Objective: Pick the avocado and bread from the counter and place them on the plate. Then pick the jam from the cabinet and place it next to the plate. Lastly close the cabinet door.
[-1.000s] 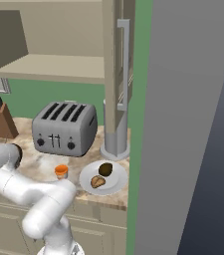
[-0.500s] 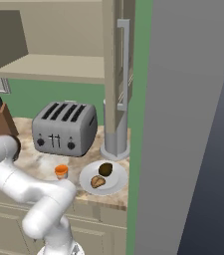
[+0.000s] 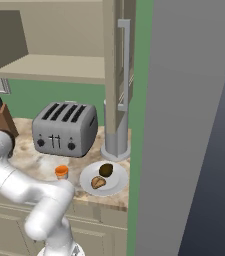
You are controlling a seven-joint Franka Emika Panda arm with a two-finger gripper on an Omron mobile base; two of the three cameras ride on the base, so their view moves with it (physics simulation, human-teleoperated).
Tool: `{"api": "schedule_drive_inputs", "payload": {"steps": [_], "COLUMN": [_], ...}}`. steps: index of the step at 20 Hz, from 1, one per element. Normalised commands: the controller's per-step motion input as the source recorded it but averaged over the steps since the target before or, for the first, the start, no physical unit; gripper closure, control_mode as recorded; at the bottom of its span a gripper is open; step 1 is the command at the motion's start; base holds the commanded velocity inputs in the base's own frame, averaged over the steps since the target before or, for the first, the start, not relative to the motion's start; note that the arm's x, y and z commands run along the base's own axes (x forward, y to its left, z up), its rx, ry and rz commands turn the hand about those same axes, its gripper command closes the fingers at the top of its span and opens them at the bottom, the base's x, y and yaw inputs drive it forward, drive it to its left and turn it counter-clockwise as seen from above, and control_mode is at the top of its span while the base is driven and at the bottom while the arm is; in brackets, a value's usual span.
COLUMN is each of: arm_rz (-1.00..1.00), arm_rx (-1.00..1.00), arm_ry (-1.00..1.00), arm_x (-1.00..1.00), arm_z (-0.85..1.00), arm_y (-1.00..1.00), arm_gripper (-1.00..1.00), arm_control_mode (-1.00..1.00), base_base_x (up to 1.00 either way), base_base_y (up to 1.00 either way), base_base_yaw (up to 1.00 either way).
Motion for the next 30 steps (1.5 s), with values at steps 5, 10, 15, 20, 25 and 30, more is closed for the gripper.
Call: {"api": "schedule_drive_inputs", "payload": {"steps": [5,10,15,20,25,30], "arm_rz": [0.17,0.14,0.18,0.19,0.22,0.32], "arm_rx": [0.17,0.23,0.21,0.15,0.1,0.03], "arm_ry": [-0.12,0.0,0.01,0.03,-0.05,-0.31], "arm_x": [-0.52,0.43,0.98,1.0,1.0,0.97], "arm_z": [0.16,-0.08,-0.56,-0.75,-0.52,-0.56], "arm_y": [-1.0,-1.0,-1.0,-0.98,-0.7,-0.63], "arm_gripper": [-1.0,-1.0,-1.0,-1.0,-1.0,-1.0], "arm_control_mode": [-1.0,-1.0,-1.0,-1.0,-1.0,-1.0], "base_base_x": [0.0,0.0,0.0,0.0,0.0,0.0], "base_base_y": [0.0,0.0,0.0,0.0,0.0,0.0], "base_base_yaw": [0.0,0.0,0.0,0.0,0.0,0.0]}}
